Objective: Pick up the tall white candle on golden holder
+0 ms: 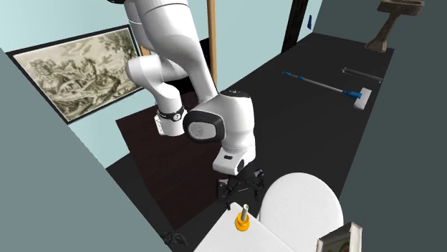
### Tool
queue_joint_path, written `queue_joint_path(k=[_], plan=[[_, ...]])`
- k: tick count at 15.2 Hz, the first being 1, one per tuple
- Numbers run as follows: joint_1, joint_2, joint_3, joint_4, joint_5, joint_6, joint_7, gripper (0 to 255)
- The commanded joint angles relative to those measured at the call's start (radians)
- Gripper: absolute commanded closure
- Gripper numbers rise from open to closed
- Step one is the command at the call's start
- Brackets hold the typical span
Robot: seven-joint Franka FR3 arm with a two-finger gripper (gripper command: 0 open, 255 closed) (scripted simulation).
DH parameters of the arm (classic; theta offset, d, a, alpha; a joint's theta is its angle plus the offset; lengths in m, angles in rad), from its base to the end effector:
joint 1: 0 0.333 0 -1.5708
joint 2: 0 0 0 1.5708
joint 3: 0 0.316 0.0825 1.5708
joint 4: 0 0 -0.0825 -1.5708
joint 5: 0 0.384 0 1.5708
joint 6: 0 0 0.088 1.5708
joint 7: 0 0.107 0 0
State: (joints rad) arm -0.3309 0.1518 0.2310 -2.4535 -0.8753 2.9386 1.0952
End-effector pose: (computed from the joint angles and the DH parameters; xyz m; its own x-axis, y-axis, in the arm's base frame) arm 0.4977 0.0011 0.2645 0.8501 -0.3284 0.4117 -0.3663 -0.9304 0.0142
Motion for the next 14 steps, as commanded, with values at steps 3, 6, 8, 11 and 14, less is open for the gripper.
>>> queue_joint_path(k=[3, 6, 8, 11, 14], plan=[[0.059, 0.102, -0.081, 0.064, -0.212, 0.031, 0.200, 0], [0.091, 0.145, -0.122, 0.088, -0.306, 0.048, 0.290, 0], [0.107, 0.168, -0.142, 0.102, -0.355, 0.057, 0.338, 0], [0.107, 0.170, -0.143, 0.103, -0.357, 0.057, 0.338, 255], [0.108, 0.170, -0.144, 0.102, -0.358, 0.058, 0.340, 255]])
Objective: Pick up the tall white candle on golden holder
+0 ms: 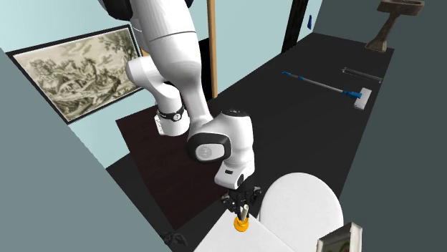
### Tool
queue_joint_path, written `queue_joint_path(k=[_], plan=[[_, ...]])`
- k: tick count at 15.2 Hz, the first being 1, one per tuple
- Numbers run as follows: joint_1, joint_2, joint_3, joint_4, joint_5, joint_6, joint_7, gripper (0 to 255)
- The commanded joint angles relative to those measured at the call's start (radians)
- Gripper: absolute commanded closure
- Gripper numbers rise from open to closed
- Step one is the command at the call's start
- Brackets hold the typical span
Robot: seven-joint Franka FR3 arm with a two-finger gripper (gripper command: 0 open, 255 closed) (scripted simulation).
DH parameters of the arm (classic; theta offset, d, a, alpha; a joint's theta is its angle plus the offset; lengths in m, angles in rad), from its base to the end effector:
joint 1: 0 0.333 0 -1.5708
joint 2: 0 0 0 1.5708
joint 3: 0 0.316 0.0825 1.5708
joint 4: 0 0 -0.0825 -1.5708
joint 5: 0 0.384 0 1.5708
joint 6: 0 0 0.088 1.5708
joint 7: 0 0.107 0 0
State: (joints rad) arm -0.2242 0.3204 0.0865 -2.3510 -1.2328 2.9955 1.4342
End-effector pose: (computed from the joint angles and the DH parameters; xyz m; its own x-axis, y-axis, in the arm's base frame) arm 0.5054 -0.0007 0.2094 0.8425 -0.3356 0.4214 -0.3756 -0.9267 0.0128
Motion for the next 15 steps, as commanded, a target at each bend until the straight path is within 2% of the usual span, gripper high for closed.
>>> queue_joint_path(k=[1, 5, 15], plan=[[0.001, 0.001, 0.001, 0.000, 0.000, 0.001, 0.000, 255], [0.001, 0.000, 0.002, -0.001, 0.002, 0.000, -0.001, 255], [-0.098, -0.144, 0.134, -0.073, 0.321, -0.058, -0.299, 255]])
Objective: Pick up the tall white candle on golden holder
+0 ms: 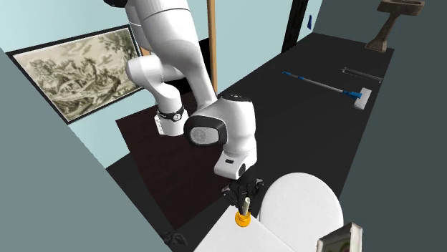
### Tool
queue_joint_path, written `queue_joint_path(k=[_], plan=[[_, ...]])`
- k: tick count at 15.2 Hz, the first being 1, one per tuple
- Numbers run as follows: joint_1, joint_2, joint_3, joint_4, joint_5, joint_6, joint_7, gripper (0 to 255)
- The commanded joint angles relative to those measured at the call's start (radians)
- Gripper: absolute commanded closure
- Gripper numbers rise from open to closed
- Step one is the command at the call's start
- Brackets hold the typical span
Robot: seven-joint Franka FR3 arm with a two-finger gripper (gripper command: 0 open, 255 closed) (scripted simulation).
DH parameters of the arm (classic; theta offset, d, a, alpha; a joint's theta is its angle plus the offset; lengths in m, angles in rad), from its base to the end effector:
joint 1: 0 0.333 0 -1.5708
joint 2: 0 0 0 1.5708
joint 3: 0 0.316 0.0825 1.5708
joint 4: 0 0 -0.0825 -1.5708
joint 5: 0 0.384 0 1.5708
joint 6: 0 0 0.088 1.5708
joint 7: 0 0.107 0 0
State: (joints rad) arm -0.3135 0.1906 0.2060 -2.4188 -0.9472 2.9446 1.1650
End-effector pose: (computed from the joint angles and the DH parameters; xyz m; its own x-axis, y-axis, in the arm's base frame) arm 0.5051 0.0000 0.2568 0.8431 -0.3343 0.4211 -0.3739 -0.9274 0.0122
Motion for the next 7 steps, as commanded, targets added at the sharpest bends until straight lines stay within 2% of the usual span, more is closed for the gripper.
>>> queue_joint_path(k=[1, 5, 7], plan=[[-0.017, -0.028, 0.026, -0.011, 0.068, -0.014, -0.059, 255], [-0.043, -0.084, 0.070, -0.028, 0.198, -0.042, -0.173, 255], [-0.044, -0.086, 0.071, -0.029, 0.203, -0.043, -0.177, 255]])
